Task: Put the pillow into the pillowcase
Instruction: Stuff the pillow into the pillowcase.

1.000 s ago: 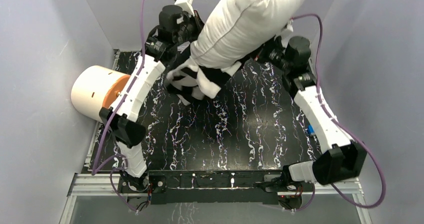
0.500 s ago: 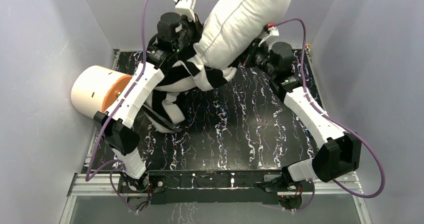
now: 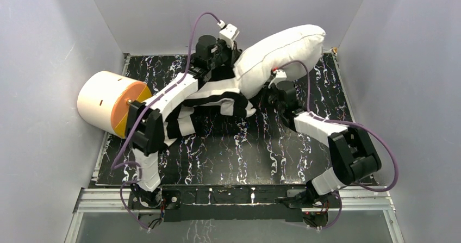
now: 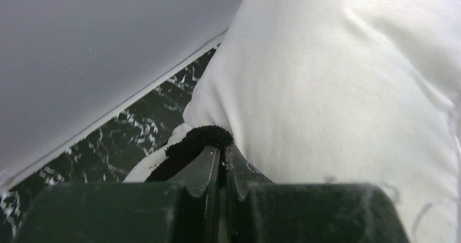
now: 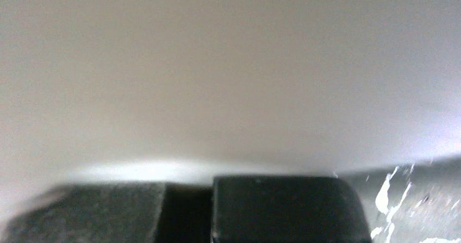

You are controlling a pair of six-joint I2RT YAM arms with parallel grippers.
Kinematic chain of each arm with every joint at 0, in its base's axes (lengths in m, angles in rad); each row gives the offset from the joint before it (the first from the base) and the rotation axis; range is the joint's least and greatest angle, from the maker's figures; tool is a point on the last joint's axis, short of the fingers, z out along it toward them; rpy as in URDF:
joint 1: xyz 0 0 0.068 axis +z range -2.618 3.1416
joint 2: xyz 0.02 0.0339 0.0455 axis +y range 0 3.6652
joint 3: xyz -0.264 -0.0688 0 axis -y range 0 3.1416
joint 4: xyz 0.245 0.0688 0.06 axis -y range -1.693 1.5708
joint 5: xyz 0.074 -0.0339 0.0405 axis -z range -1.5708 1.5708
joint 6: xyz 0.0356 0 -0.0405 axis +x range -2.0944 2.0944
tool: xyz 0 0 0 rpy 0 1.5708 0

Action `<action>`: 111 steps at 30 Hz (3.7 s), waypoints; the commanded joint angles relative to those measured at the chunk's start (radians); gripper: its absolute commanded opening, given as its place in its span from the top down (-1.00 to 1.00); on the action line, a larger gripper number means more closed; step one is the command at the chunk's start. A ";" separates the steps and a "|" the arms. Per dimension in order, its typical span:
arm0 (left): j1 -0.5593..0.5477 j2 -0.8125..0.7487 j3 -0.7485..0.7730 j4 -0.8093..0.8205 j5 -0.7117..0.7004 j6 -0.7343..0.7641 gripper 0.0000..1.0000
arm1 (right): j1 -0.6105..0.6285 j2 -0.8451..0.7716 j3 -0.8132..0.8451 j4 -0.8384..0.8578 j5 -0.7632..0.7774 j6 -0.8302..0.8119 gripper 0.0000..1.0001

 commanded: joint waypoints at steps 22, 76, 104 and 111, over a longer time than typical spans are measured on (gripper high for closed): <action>-0.024 -0.290 -0.448 0.176 0.020 -0.114 -0.13 | 0.058 -0.237 0.170 -0.505 -0.121 -0.194 -0.62; -0.127 -0.509 -0.619 -0.217 -0.485 -0.451 -0.29 | 0.164 0.001 0.169 0.154 0.079 0.122 1.00; -0.209 -0.506 -0.850 0.178 -0.376 -0.213 1.00 | 0.185 0.180 0.210 0.300 0.111 0.246 1.00; -0.257 -0.539 -1.065 0.364 -0.316 -0.400 1.00 | 0.240 0.307 0.251 0.336 0.201 0.202 1.00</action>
